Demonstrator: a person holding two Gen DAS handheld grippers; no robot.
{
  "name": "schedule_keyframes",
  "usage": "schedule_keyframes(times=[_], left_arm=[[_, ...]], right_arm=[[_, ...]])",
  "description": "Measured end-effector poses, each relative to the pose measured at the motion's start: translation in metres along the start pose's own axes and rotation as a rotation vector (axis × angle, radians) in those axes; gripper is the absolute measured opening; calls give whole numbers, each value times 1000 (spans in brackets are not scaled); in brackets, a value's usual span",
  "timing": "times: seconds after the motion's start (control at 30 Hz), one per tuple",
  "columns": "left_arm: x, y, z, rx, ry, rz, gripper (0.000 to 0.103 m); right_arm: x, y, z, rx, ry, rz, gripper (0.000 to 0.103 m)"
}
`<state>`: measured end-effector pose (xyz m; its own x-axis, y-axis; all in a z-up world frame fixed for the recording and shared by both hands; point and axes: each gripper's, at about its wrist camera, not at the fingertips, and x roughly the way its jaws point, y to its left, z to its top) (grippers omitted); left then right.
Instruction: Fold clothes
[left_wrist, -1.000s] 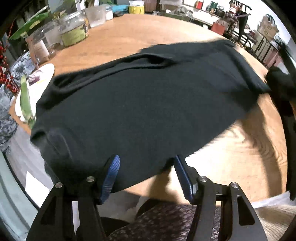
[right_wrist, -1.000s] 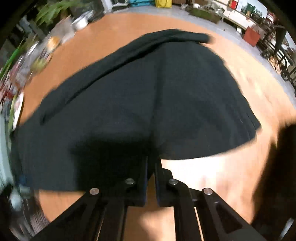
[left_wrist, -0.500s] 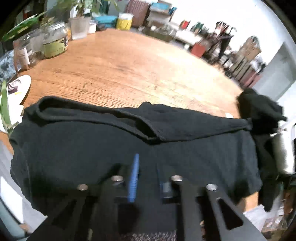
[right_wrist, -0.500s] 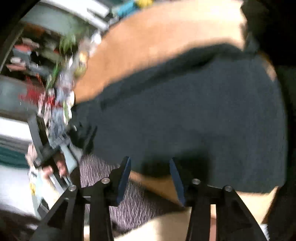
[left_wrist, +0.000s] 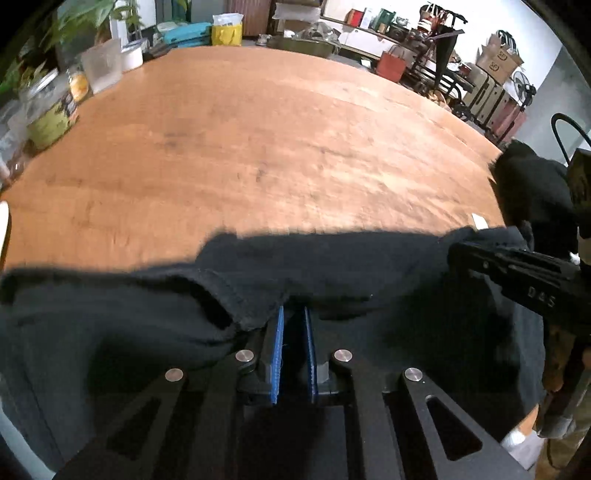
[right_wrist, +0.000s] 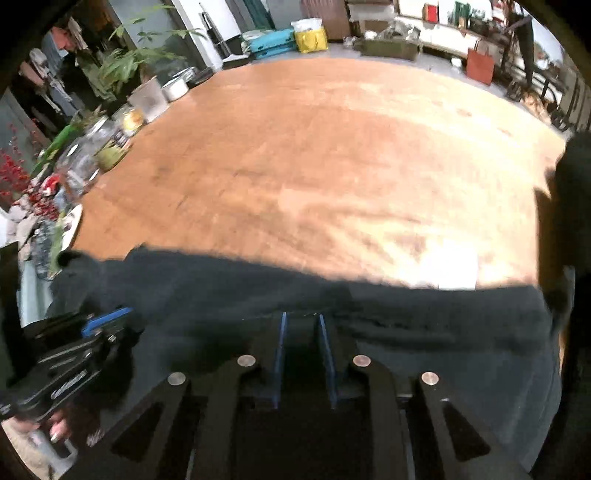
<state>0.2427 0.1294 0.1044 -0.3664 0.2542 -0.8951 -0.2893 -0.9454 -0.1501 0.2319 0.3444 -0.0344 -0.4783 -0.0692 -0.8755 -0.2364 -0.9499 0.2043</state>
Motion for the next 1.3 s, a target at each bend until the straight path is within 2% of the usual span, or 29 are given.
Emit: schedule_keyframes(times=[0.13,0.17,0.23,0.27,0.33,0.4,0.43,0.5,0.6,0.7,0.77,0.9,0.93,1.0,1.07,1.13,1.2,1.23,1.3], left_arm=[[12,8,35,-49,-34,21,11],[14,12,43,-71,-53,31,11],[11,27,55,-132,-105,83,11],[5,36,58,-170,-131,111,11],[-19,52,53,-213,-186,110,11],[-49,63,35,-211,-219,93,11],[-57,66,26,-196,-215,97,11],[-48,75,9,-201,-138,132,11],[-30,95,-14,-235,-27,183,11],[-28,126,-36,-287,-4,222,11],[-31,140,-44,-314,-4,224,11],[-36,156,-50,-315,-7,354,11],[-36,161,-52,-326,-7,353,11],[-40,172,-55,-353,-24,307,11],[-48,166,-56,-340,-50,265,11],[-45,151,-53,-310,-31,203,11],[-36,132,-50,-269,37,165,11],[-32,125,-50,-250,63,185,11],[-28,117,-51,-218,87,237,11]], right_arm=[[19,6,23,33,-58,-14,31],[16,-4,28,82,-81,-16,35],[4,-27,31,199,-112,17,38],[-7,-38,28,245,-130,32,44],[-29,-56,18,299,-162,35,52],[-47,-67,4,283,-168,-7,52],[-57,-73,-6,258,-161,-33,49],[-58,-75,-20,170,-110,-106,45],[-43,-76,-29,79,-31,-164,41],[-21,-72,-28,16,10,-261,35],[-10,-74,-14,33,4,-299,34],[10,-91,31,138,2,-360,35],[16,-100,41,176,10,-362,36],[10,-110,50,237,9,-341,31],[-8,-106,50,242,-10,-309,36],[-33,-81,30,147,-15,-268,44],[-40,-55,-3,47,53,-220,46],[-43,-42,-20,-3,89,-195,46],[-43,-38,-53,-17,150,-222,46]])
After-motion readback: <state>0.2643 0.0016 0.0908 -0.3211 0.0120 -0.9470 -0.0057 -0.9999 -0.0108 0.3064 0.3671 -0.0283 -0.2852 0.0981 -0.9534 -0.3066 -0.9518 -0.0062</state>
